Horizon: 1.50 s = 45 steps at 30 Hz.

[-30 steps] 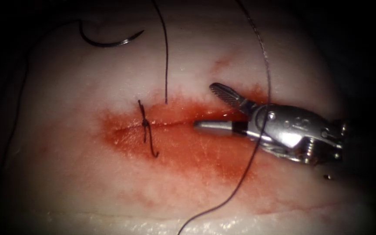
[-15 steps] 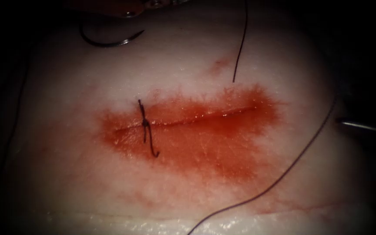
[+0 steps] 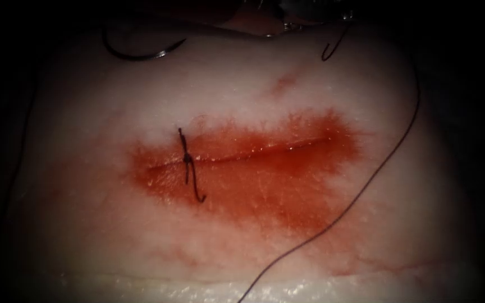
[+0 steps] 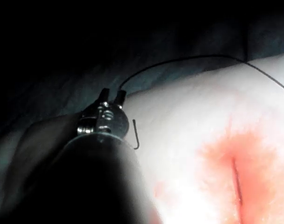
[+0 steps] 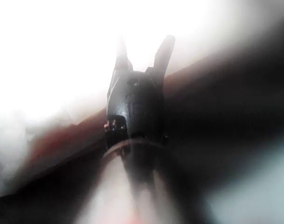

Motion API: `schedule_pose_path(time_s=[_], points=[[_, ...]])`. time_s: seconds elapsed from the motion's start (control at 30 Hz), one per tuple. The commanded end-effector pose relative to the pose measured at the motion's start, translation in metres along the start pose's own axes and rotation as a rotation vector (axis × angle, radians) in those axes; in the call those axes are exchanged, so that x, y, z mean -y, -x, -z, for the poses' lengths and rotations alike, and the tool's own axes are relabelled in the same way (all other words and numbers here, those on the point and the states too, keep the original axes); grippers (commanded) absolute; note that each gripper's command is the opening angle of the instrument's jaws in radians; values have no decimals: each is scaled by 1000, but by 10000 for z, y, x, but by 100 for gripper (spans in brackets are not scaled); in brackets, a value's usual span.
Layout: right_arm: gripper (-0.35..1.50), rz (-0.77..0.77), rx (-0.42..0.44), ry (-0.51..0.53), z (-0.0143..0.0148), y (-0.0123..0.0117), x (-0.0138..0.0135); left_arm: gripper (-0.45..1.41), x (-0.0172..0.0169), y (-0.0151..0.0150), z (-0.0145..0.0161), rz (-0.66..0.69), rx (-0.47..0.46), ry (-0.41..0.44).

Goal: Wound Closure
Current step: Set down remaining suture from left jaws, then pick up the other end of suture with left hand

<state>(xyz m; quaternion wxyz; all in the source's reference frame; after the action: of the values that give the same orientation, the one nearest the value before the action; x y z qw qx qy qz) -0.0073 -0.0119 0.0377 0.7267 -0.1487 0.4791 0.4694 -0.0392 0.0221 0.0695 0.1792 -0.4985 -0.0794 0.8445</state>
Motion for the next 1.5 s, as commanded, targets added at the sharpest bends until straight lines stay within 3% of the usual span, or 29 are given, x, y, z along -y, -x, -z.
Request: schedule_pose_path(time_s=[0.03, 0.1, 0.13, 0.3, 0.33, 0.5, 0.6, 0.73, 0.83, 0.97, 1.13, 1.23, 1.5], points=[[148, 50, 6, -5, -12, -4, 4, 94, 10, 4, 3, 66, -33, -7], [148, 59, 7, -20, -18, -9, 6, 101, 13, 6, 14, 130, -73, -5], [148, 68, 8, -22, -24, -12, 10, 118, 17, 3, 28, 158, -124, -1], [148, 117, -22, -88, -44, -19, 38, 121, 24, -17, 77, 214, -180, -10], [148, 114, -41, -129, -53, -21, 54, 121, 23, -26, 98, 232, -189, -8], [145, 79, -36, -244, -76, -26, 99, 121, 12, -44, 147, 220, -213, -18], [142, 46, -25, -333, -95, -31, 138, 108, -21, -43, 184, 192, -199, -24], [135, 25, -47, -395, -107, -35, 164, 94, -65, -28, 215, 172, -177, -6], [120, 17, -46, -472, -117, -37, 183, 81, -109, -1, 244, 130, -154, 1], [120, 25, -36, -523, -123, -26, 194, 78, -147, 26, 260, 106, -139, 1], [120, 54, -16, -562, -126, -3, 206, 74, -169, 41, 263, 148, -140, 10], [120, 78, -9, -570, -129, 16, 211, 47, -185, 51, 258, 187, -95, 37], [120, 101, 4, -547, -134, 32, 209, 12, -205, 63, 243, 222, -14, 41]])
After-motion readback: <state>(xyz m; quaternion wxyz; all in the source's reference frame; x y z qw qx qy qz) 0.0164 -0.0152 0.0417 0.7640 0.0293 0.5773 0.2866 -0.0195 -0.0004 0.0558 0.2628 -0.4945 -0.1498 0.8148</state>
